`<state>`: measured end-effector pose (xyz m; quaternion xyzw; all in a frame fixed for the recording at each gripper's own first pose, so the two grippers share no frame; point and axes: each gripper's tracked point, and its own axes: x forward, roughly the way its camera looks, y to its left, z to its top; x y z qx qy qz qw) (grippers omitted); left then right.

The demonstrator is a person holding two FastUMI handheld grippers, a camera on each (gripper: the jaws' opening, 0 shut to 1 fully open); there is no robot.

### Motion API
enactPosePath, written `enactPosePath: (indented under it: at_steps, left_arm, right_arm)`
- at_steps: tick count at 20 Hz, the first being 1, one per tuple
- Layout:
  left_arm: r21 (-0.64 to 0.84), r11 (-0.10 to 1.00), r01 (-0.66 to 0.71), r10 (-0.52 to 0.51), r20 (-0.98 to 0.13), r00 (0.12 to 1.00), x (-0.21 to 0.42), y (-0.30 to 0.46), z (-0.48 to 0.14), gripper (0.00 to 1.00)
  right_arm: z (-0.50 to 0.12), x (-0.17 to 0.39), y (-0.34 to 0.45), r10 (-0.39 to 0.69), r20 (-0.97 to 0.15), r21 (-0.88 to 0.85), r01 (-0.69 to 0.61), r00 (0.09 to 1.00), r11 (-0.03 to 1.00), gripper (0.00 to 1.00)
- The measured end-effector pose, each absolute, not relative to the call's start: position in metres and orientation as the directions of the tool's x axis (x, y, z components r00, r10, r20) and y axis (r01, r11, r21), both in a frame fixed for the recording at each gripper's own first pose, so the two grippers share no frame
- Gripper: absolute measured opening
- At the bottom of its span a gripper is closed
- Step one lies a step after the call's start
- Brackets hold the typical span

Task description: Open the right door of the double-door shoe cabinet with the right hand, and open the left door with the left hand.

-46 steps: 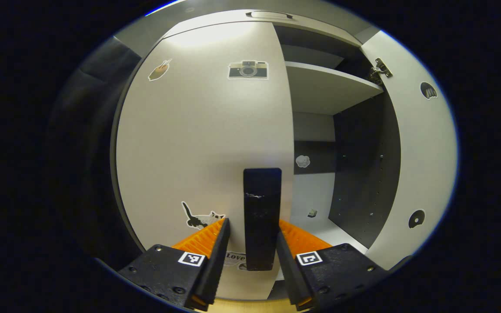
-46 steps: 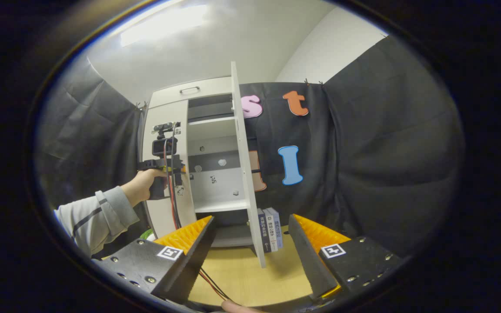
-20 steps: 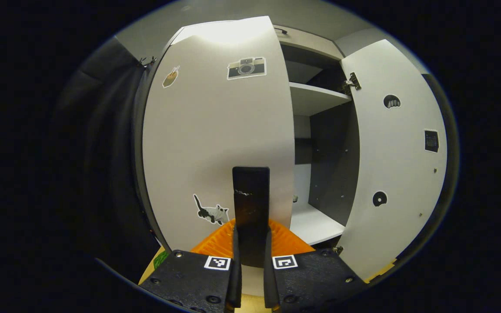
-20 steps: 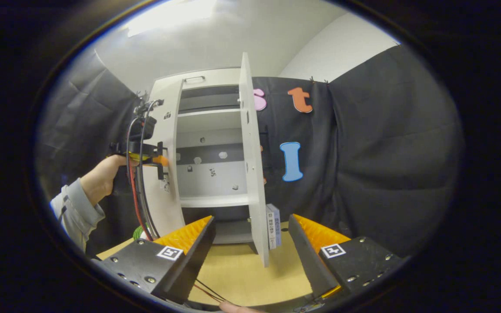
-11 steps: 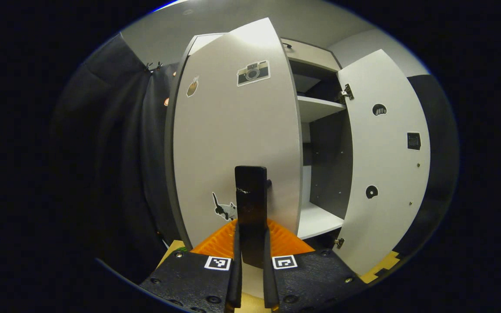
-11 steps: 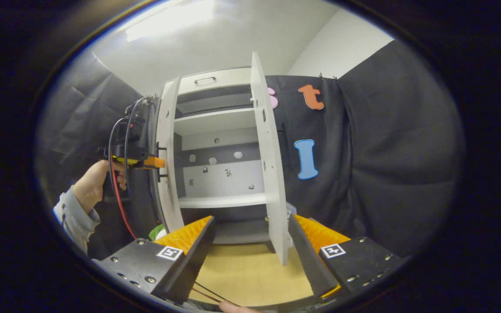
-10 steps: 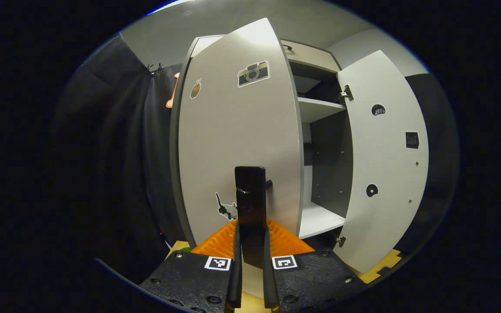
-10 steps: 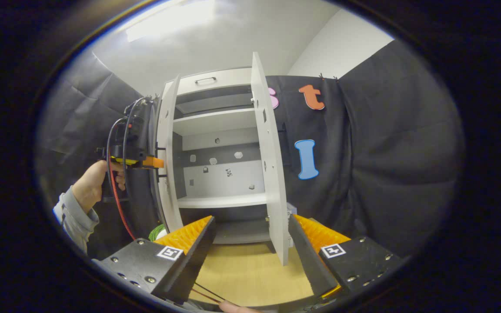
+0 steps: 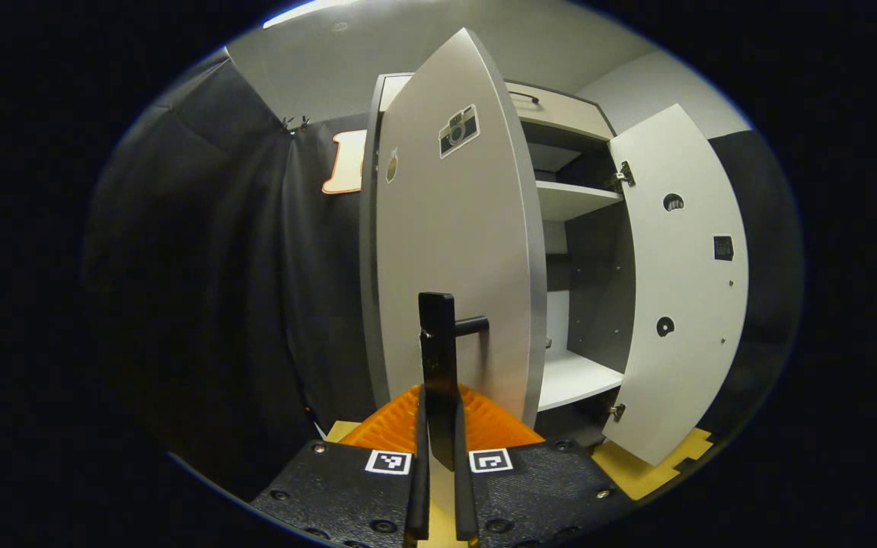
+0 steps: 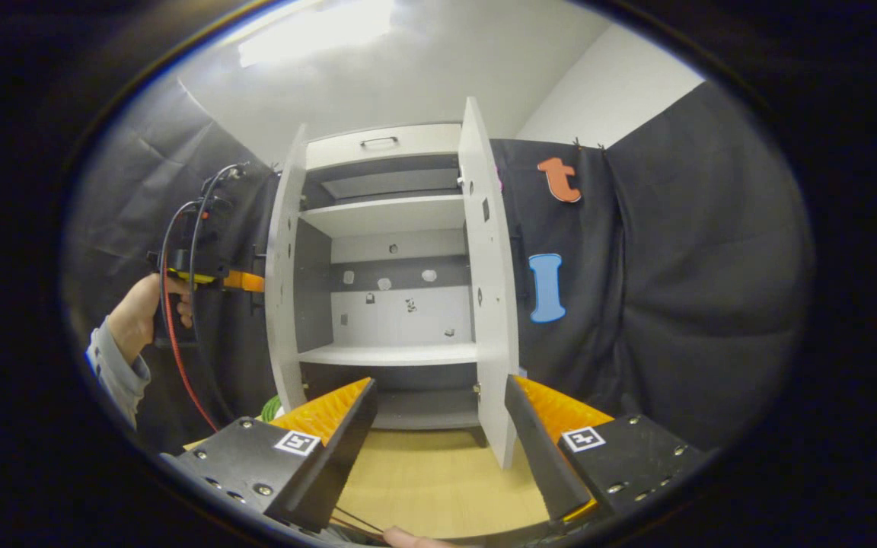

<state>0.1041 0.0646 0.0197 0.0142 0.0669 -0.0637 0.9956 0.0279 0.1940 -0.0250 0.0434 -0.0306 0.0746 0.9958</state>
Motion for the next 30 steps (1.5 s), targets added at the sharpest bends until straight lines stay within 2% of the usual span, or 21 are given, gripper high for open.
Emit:
enactPosePath:
  at_steps: [5,15,20,25,27,30]
  left_arm:
    - [0.009,0.992,0.127,-0.125,-0.146,0.981,0.102,0.084,0.021,0.10]
    - [0.013,0.999,0.030,-0.028,-0.140,0.990,0.104,0.144,0.020,0.00]
    - [-0.039,0.996,0.082,-0.087,-0.147,0.985,0.106,0.151,0.018,0.00]
    - [-0.031,0.997,0.073,-0.076,-0.136,0.988,0.104,0.151,0.022,0.01]
    - [-0.011,1.000,0.011,-0.011,-0.075,0.997,0.096,0.165,0.039,0.07]
    - [-0.016,0.997,-0.071,0.071,-0.014,0.997,0.080,0.181,0.059,0.55]
  right_arm:
    - [-0.025,0.029,0.205,0.156,0.068,0.079,-0.161,0.985,0.984,0.98]
    - [-0.024,0.029,0.218,0.163,0.066,0.050,-0.167,0.984,0.985,0.98]
    - [-0.022,0.028,0.227,0.167,0.070,0.012,-0.168,0.983,0.986,1.00]
    - [-0.020,0.025,0.233,0.180,0.077,-0.009,-0.180,0.981,0.984,0.98]
    - [-0.021,0.025,0.231,0.174,0.076,0.003,-0.175,0.982,0.985,0.98]
    - [-0.020,0.026,0.223,0.160,0.078,0.020,-0.162,0.984,0.987,0.99]
